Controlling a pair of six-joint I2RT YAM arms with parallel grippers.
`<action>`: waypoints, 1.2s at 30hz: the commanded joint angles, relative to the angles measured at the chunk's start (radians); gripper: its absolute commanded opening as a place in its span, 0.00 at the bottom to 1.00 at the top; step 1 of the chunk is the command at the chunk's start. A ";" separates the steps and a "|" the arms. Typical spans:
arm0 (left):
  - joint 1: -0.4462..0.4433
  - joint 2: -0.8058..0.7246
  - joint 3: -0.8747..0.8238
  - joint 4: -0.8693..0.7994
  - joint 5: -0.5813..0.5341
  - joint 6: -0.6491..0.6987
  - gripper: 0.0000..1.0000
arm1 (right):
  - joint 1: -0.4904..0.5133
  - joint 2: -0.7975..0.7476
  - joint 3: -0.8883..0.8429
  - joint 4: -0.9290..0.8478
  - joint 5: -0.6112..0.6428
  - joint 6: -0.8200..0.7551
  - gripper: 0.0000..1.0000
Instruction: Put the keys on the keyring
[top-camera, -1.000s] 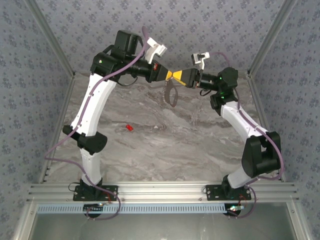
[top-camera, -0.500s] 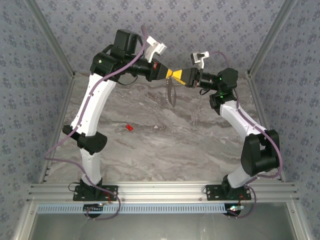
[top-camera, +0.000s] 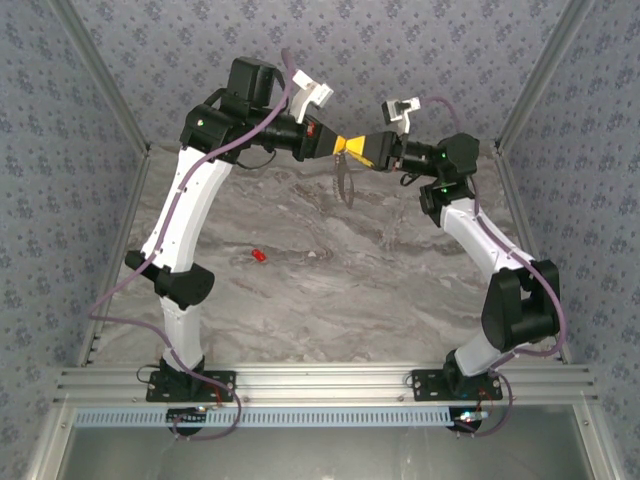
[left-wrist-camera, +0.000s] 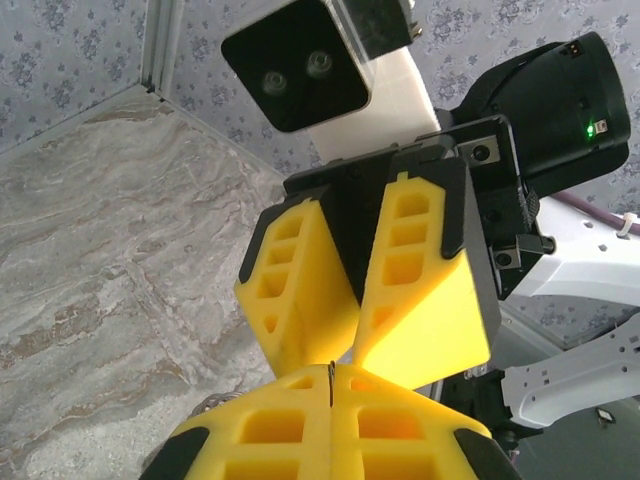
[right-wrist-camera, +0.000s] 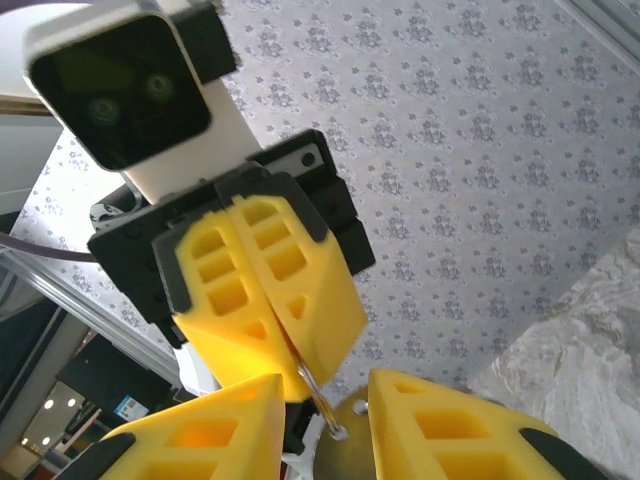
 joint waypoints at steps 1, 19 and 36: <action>-0.003 0.009 0.039 0.051 0.038 -0.020 0.00 | 0.004 0.014 0.045 0.051 -0.008 0.023 0.28; -0.003 0.042 0.104 0.051 0.031 -0.034 0.00 | -0.007 0.017 -0.007 0.139 -0.030 0.092 0.22; -0.002 0.004 0.108 0.104 -0.092 -0.119 0.37 | -0.032 -0.014 0.002 0.106 0.136 0.053 0.00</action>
